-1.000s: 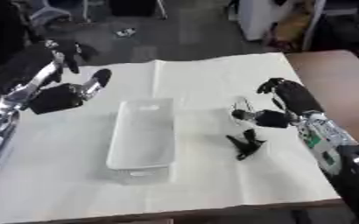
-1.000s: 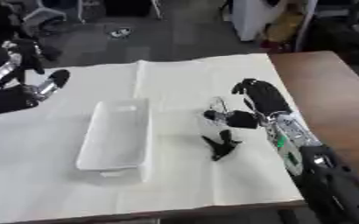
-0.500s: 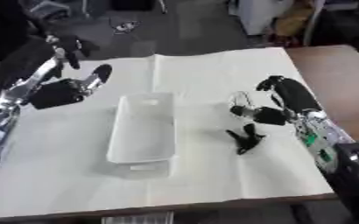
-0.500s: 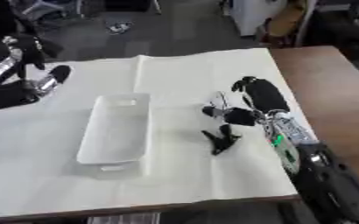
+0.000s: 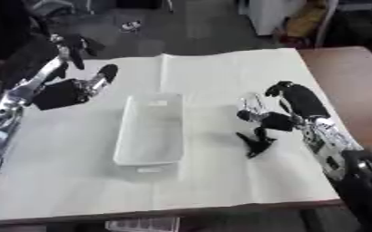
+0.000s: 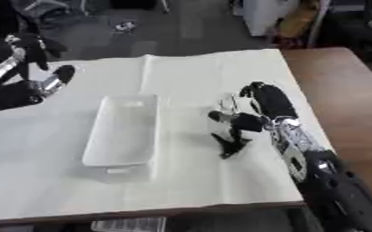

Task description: Pick up objects on the table and place them in the box.

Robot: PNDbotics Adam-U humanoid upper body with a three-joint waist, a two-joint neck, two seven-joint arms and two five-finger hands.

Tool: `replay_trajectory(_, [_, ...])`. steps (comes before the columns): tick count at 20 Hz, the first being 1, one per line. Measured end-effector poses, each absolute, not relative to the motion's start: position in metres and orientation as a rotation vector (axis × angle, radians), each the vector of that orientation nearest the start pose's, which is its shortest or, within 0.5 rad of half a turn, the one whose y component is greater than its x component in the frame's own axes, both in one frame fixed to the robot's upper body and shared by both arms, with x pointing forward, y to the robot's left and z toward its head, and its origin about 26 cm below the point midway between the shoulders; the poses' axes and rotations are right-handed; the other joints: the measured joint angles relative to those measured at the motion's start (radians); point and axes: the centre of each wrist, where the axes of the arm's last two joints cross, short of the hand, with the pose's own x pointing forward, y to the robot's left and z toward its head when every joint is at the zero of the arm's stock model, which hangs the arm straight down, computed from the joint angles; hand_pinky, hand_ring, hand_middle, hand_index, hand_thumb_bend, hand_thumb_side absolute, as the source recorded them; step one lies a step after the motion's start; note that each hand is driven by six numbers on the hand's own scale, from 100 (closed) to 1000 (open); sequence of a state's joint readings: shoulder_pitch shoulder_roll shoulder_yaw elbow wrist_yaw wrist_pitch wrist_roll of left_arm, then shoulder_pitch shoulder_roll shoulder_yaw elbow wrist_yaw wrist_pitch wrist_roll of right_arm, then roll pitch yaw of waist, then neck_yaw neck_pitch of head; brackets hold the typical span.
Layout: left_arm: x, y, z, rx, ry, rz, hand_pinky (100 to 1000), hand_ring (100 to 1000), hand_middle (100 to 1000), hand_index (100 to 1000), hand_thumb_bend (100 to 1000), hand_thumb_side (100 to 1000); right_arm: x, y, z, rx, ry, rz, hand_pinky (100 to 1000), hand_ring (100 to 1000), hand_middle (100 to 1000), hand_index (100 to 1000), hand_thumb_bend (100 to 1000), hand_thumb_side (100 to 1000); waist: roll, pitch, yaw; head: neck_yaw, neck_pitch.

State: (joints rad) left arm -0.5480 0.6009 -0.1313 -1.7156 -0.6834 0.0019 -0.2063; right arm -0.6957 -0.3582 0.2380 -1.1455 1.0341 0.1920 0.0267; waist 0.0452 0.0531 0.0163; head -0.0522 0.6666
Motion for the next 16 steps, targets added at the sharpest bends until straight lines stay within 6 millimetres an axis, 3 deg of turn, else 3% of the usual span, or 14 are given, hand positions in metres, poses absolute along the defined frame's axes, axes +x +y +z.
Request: replay_trajectory(16, [0.358, 0.279, 0.233, 1.014, -1.865, -1.235, 326, 560, 663, 826, 236, 1000, 0.436, -0.236, 0.096, -1.188, -1.323, 1.193, 838, 727, 663, 752, 883, 1000, 0.000, 0.000, 0.001, 0.000, 0.005])
